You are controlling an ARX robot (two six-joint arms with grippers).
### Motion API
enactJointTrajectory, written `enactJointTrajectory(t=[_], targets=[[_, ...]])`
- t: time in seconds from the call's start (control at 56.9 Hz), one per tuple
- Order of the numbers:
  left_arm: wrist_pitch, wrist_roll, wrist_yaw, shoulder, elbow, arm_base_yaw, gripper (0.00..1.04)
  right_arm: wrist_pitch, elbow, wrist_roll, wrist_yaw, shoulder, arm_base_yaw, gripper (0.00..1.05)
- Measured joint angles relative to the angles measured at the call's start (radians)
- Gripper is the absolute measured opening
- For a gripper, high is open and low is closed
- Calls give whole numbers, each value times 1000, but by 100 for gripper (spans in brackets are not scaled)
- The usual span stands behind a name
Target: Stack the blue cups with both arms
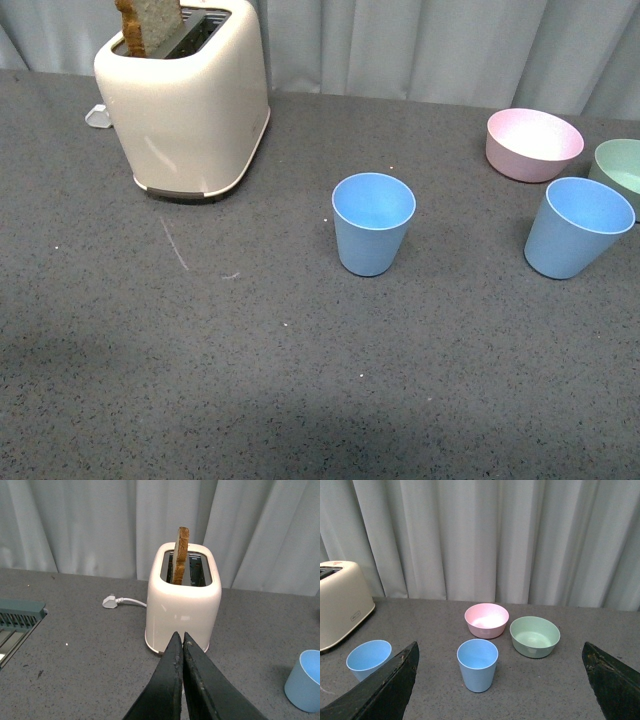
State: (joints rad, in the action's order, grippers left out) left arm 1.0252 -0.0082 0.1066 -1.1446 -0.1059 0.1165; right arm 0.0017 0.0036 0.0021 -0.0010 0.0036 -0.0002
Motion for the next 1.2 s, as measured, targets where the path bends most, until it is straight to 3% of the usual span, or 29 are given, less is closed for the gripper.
enactJointTrajectory(t=[0.334,1.196], targets=[[-204,0,-99,276,72,-111,4,0,0,0,0,0,0,95],[-751,1,-107,874,87,-114,4,0,0,0,0,0,0,95]])
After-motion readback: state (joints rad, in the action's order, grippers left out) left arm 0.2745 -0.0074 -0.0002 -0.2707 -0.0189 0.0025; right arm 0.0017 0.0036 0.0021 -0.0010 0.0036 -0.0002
